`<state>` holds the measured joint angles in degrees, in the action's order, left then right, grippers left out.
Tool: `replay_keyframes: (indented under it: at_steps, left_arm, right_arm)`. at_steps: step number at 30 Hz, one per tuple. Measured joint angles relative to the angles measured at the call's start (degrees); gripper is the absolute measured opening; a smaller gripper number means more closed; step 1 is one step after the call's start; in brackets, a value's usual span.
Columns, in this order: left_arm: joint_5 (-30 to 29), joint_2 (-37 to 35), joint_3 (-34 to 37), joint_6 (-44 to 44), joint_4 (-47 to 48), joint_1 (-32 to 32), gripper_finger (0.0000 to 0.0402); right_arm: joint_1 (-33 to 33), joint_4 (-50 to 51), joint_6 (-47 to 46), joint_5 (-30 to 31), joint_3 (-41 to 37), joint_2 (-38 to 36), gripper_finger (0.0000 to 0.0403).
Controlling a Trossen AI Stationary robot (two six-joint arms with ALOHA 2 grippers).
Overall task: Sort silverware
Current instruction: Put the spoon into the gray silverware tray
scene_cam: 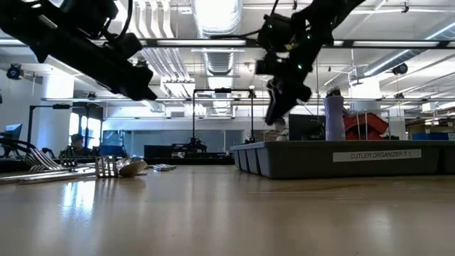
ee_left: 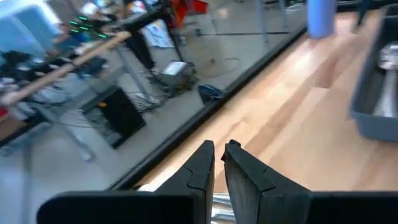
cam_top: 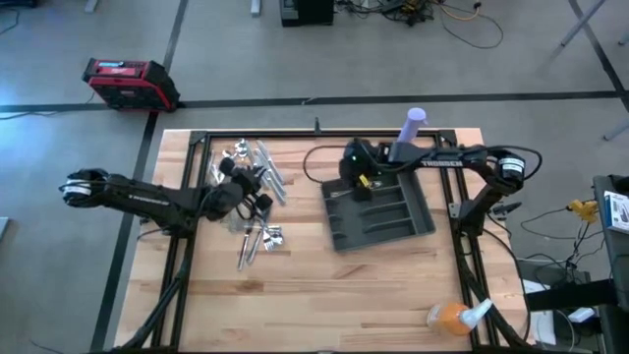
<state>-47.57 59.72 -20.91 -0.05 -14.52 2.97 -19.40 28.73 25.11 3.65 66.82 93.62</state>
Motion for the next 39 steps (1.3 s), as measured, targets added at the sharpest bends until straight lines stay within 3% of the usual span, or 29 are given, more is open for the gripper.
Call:
replay_keyframes:
  at_steps: [4, 8, 11, 17, 21, 23, 28, 36, 39]
  left_arm:
    - [9.8, 0.0, 0.0, 0.0, 0.8, 3.3, 0.0025]
    - [9.4, 0.0, 0.0, -1.3, 3.3, 5.2, 0.0025]
    - [9.4, 0.0, 0.1, -3.8, 5.3, 6.7, 0.0025]
    - [9.8, 0.1, 0.1, -14.7, 12.6, 12.1, 0.0025]
    - [19.3, 1.3, 0.1, -30.3, 14.6, 17.7, 0.0025]
    - [23.0, 2.8, -0.1, -34.0, 16.7, 19.4, 0.0025]
    - [20.5, 8.5, -1.0, -42.2, 26.6, 20.7, 0.0025]
    - [21.1, 17.4, -3.3, -43.5, 25.9, 20.7, 0.0025]
    - [22.7, 20.8, -4.8, -39.5, 22.3, 20.6, 0.0025]
  right_arm:
    - [0.0, -11.3, -1.6, -7.5, -0.2, 0.2, 0.0158]
    - [0.4, -28.8, -9.5, -10.9, -4.0, 0.2, 0.0153]
    - [1.3, -35.6, -10.6, -13.6, -6.1, 1.2, 0.015]
    - [3.7, -36.4, -10.4, -14.2, -6.0, 6.6, 0.0156]
    - [4.9, -36.4, -9.6, -14.2, -4.6, 10.5, 0.0164]
    - [5.2, -36.3, -9.5, -14.2, -3.9, 11.7, 0.0167]
    - [5.3, -35.3, -8.3, -14.2, -2.5, 12.5, 0.017]
    - [5.3, -34.2, -6.9, -14.2, -0.4, 11.7, 0.017]
    - [5.3, -33.3, -5.6, -14.2, -0.1, 11.6, 0.017]
